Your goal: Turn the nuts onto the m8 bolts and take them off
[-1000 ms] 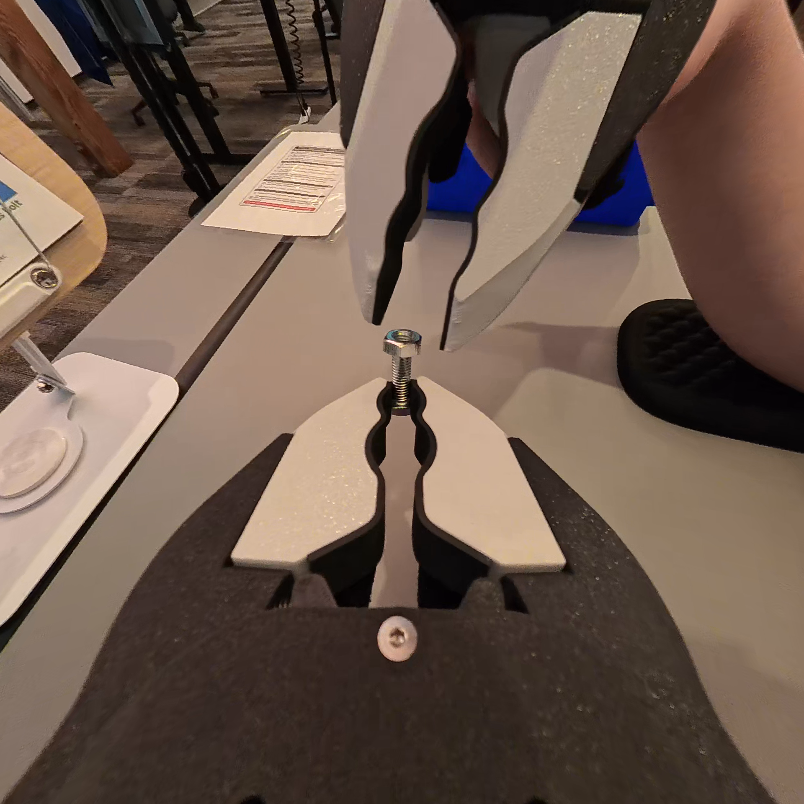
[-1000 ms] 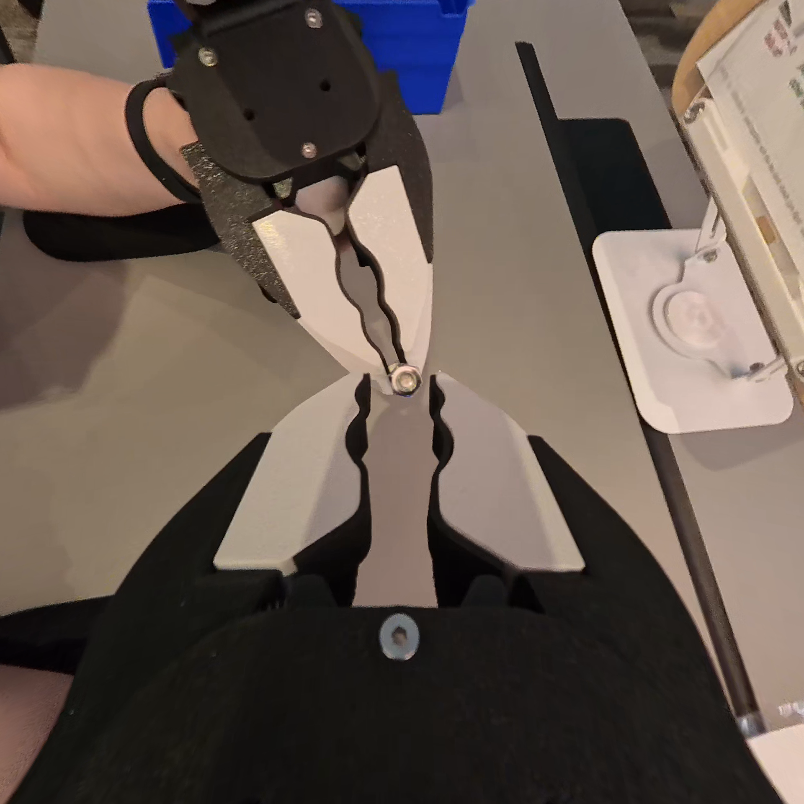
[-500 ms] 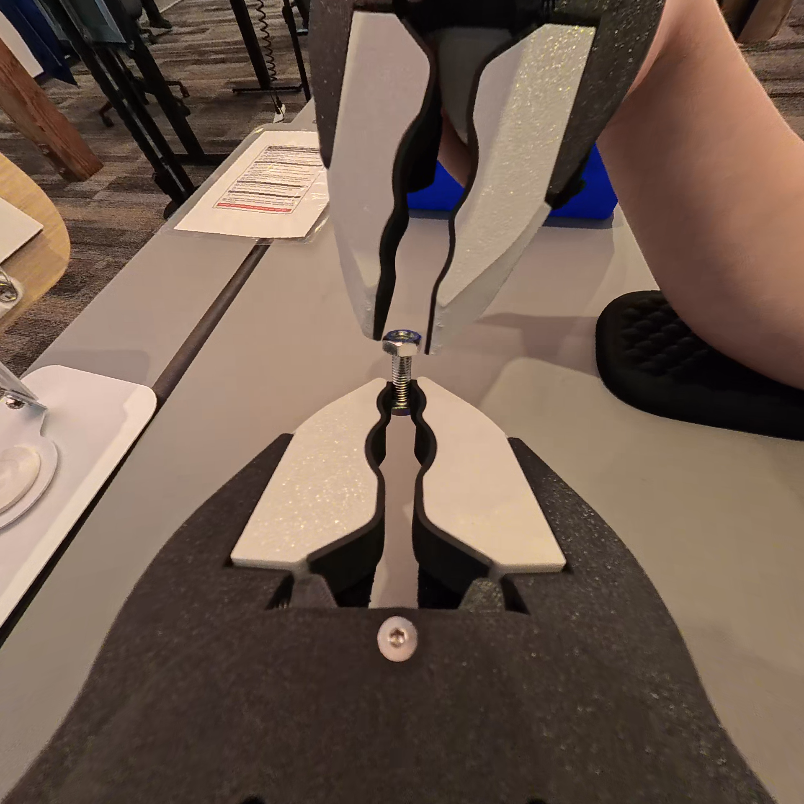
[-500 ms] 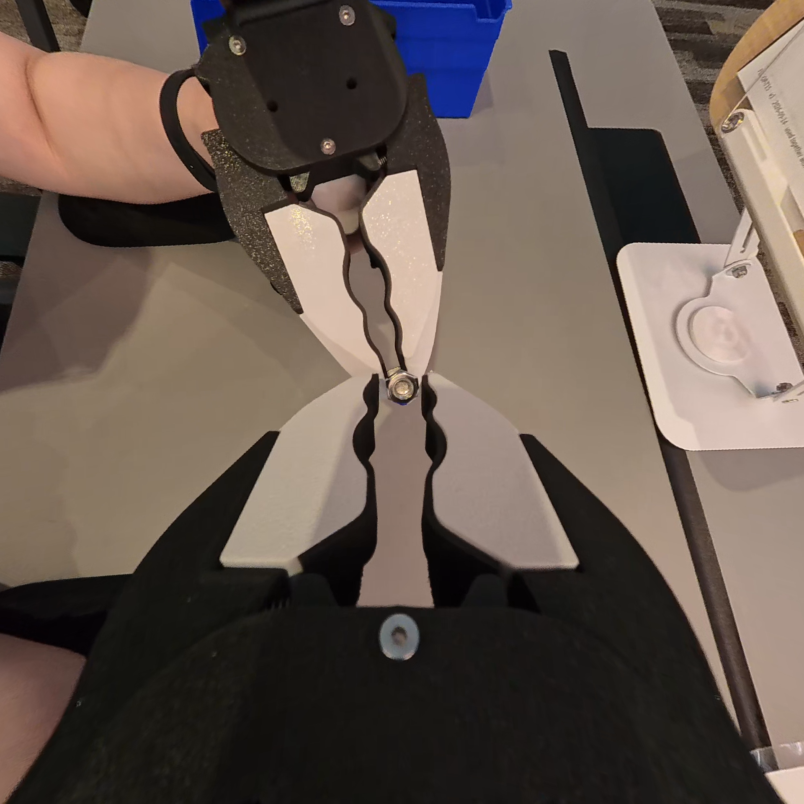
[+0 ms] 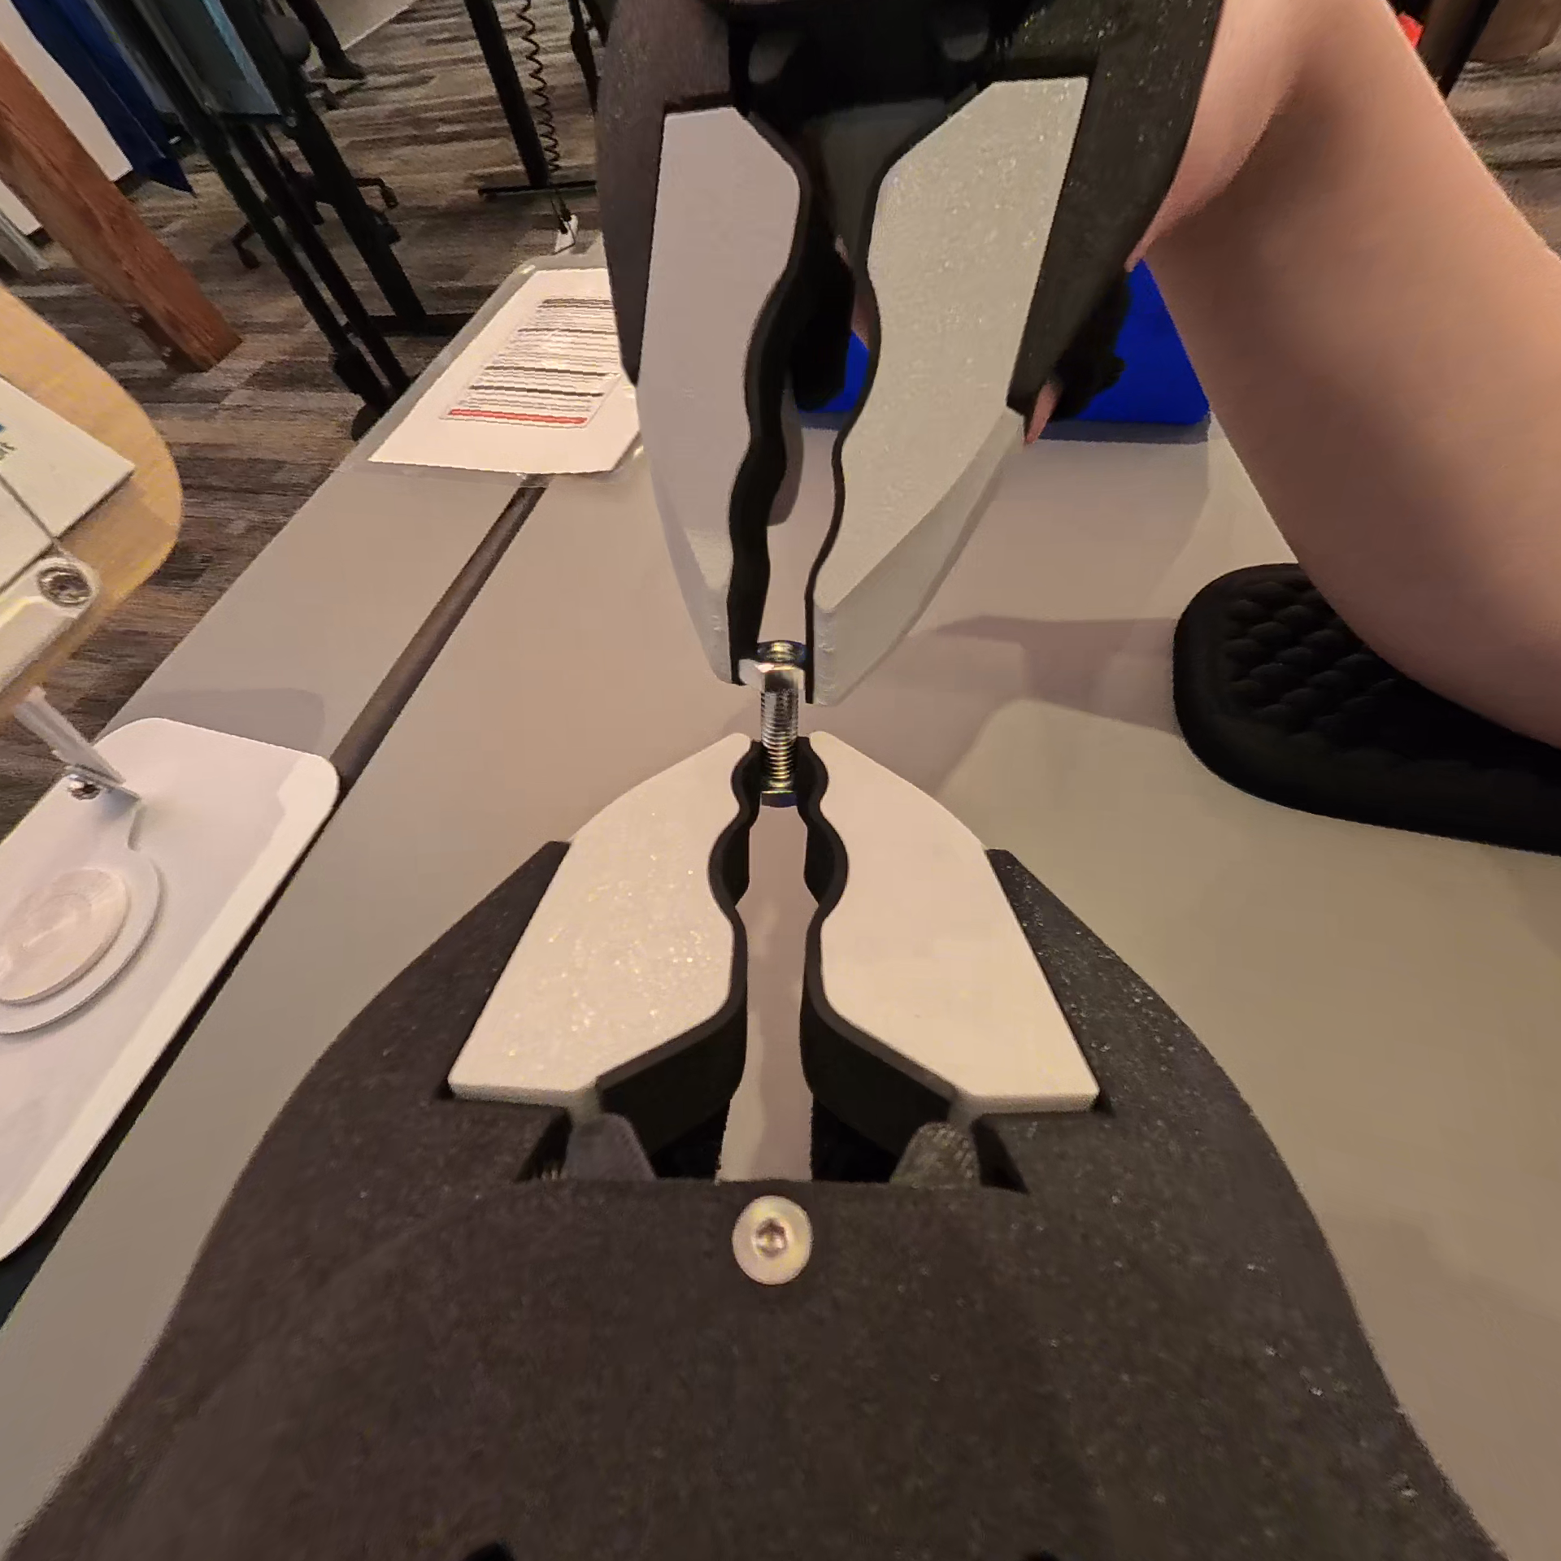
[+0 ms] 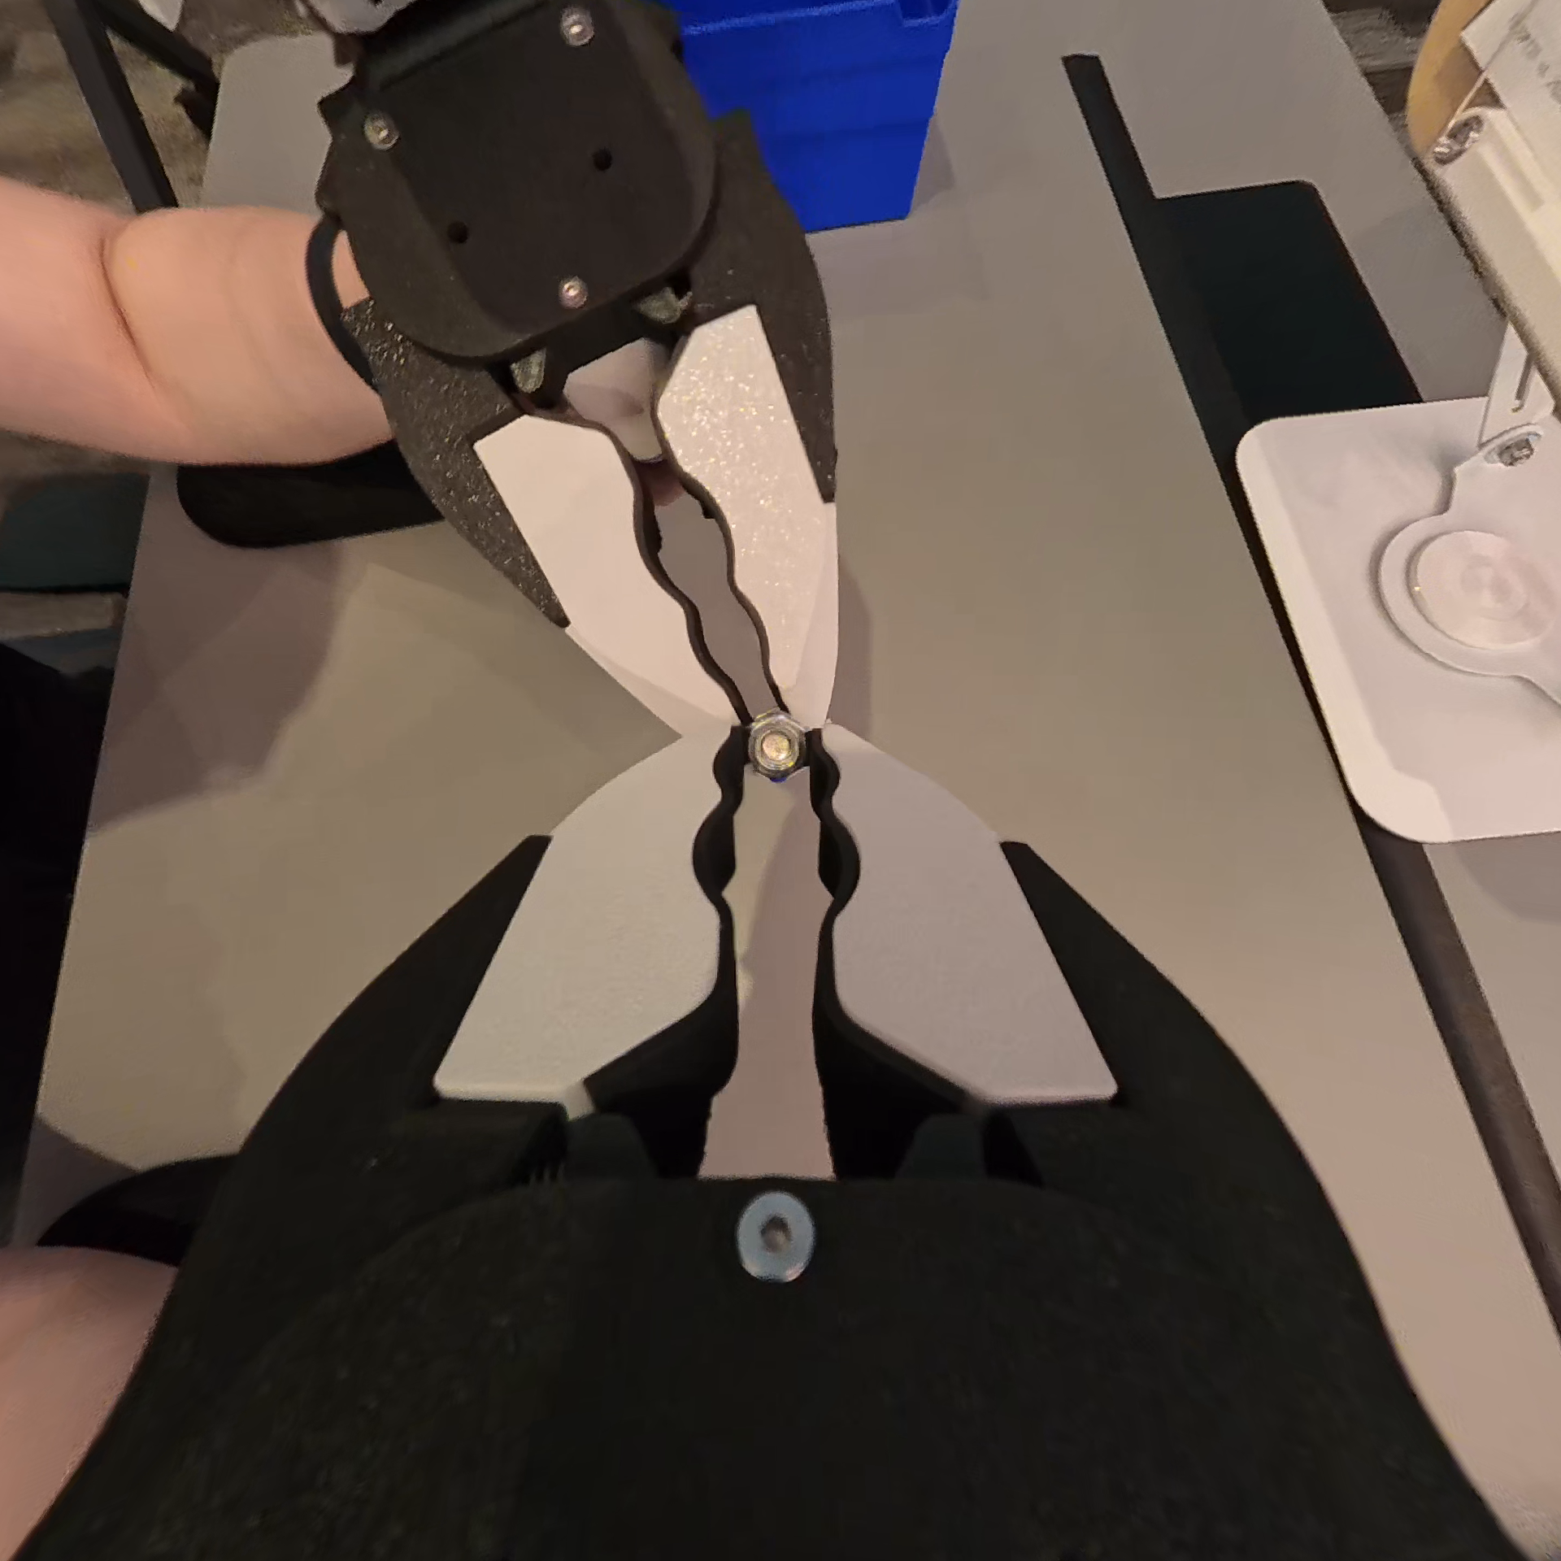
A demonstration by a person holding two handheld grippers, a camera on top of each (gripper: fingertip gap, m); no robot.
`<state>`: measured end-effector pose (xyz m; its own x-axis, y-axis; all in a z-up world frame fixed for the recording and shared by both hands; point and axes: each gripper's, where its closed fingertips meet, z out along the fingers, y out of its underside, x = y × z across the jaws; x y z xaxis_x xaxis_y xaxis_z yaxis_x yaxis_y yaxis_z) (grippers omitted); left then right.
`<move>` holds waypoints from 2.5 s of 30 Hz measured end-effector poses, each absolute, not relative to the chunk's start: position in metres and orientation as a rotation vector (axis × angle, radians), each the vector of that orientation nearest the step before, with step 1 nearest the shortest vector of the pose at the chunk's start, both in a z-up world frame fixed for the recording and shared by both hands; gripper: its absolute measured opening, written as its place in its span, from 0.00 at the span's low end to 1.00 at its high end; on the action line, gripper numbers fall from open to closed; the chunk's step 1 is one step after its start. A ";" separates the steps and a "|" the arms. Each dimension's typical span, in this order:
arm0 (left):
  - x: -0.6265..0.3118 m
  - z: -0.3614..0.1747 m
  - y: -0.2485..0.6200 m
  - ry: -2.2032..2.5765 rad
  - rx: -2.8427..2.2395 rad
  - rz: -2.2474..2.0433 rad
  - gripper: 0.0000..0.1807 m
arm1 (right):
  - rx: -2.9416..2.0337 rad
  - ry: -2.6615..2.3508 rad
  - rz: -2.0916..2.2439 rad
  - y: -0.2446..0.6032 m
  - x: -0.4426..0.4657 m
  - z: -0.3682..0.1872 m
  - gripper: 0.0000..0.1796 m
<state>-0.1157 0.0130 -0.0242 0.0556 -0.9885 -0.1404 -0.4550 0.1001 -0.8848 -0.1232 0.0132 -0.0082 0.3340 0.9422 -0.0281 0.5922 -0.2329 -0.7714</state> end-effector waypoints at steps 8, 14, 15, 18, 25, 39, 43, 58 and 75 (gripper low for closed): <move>-0.125 -0.020 0.034 1.433 -1.537 -0.621 0.04 | -2.124 -1.053 0.706 0.033 -0.131 -0.004 0.08; -0.130 -0.017 0.045 1.379 -1.557 -0.538 0.04 | -2.176 -0.886 0.733 0.043 -0.136 -0.001 0.08; -0.130 -0.017 0.045 1.379 -1.559 -0.544 0.04 | -2.169 -0.897 0.720 0.043 -0.137 0.000 0.08; -0.129 -0.017 0.042 1.394 -1.559 -0.581 0.04 | -2.115 -0.963 0.708 0.040 -0.139 0.004 0.14; -0.122 -0.021 0.022 1.494 -1.532 -0.699 0.04 | -1.804 -1.366 0.442 0.019 -0.122 0.008 0.18; -0.120 -0.021 -0.015 1.652 -1.493 -0.943 0.04 | -1.598 -1.567 0.561 -0.018 -0.124 0.008 0.14; -0.120 -0.022 -0.017 1.669 -1.490 -0.944 0.04 | -1.621 -1.584 0.551 -0.017 -0.125 0.002 0.14; -0.123 -0.023 -0.002 1.634 -1.503 -0.789 0.04 | -1.755 -1.497 0.581 -0.003 -0.126 -0.005 0.08; -0.138 -0.026 0.052 1.416 -1.615 -0.483 0.04 | -2.143 -0.958 0.680 0.048 -0.139 -0.009 0.08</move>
